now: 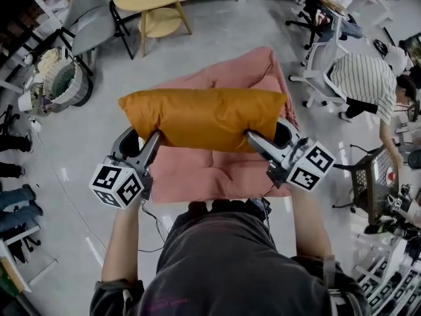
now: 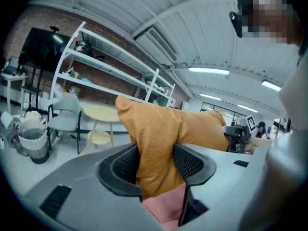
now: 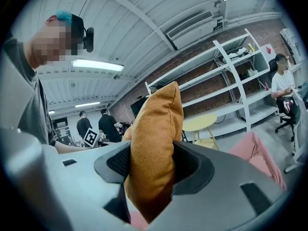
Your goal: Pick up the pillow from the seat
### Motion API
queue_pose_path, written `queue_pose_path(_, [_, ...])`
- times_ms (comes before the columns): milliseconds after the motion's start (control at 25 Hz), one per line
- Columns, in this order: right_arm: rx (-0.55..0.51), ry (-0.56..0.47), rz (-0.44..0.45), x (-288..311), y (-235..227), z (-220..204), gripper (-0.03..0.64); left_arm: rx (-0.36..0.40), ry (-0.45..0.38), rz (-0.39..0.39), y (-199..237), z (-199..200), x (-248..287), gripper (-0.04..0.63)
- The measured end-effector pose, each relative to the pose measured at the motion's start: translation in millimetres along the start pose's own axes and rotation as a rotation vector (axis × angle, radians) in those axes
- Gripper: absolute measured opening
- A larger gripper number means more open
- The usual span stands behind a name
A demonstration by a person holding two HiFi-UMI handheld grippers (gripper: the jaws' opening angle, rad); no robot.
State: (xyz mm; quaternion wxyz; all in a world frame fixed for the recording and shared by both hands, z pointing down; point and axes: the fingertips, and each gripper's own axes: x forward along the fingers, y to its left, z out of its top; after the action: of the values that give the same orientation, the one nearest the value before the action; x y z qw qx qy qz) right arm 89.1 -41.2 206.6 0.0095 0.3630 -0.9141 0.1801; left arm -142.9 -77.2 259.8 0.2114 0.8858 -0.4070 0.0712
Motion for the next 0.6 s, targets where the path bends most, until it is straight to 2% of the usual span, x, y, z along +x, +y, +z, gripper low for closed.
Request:
queue_pose_path(240, [-0.012,0.097,-0.028,11.7,-10.6,-17.9,0.229,-0.096,0.037,-0.008,14.0,-37.0,16.4,0.222])
queue_pose_path(600, [0.001,0.178,-0.031,14.5,-18.8,-47.2,0.229,-0.173,0.077,-0.002,17.3,-81.1,23.8,0.221])
